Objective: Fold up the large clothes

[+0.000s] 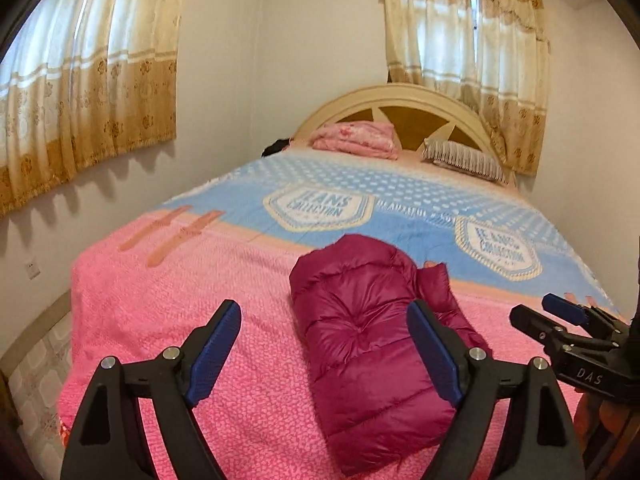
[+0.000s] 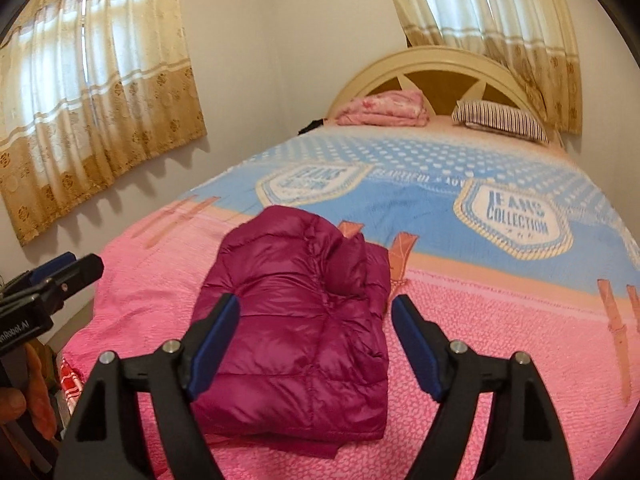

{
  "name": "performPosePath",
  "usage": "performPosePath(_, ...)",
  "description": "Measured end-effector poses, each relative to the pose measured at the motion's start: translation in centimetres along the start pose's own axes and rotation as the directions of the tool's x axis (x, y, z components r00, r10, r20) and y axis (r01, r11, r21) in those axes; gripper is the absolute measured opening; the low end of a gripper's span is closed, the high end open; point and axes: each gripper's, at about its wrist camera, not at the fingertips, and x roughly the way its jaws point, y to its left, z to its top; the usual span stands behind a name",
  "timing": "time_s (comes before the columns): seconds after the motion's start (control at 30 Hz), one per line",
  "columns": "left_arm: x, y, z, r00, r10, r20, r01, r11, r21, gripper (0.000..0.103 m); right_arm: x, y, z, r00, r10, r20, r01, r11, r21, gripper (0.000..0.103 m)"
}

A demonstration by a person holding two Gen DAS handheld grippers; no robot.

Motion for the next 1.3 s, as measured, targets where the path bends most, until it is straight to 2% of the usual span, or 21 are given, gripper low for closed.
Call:
performPosePath(0.27, -1.3, 0.2, 0.0, 1.000, -0.004, 0.026, 0.005, 1.000, -0.017, 0.086, -1.3, 1.0, 0.4, 0.999, 0.002, 0.034, -0.001, 1.000, -0.024, 0.081)
performPosePath(1.3, -2.0, 0.1, 0.3, 0.999, -0.004, 0.039, 0.004, 1.000, -0.017, 0.086, -2.4, 1.3, -0.1, 0.999, 0.020, 0.048, -0.019, 0.999, -0.039, 0.083)
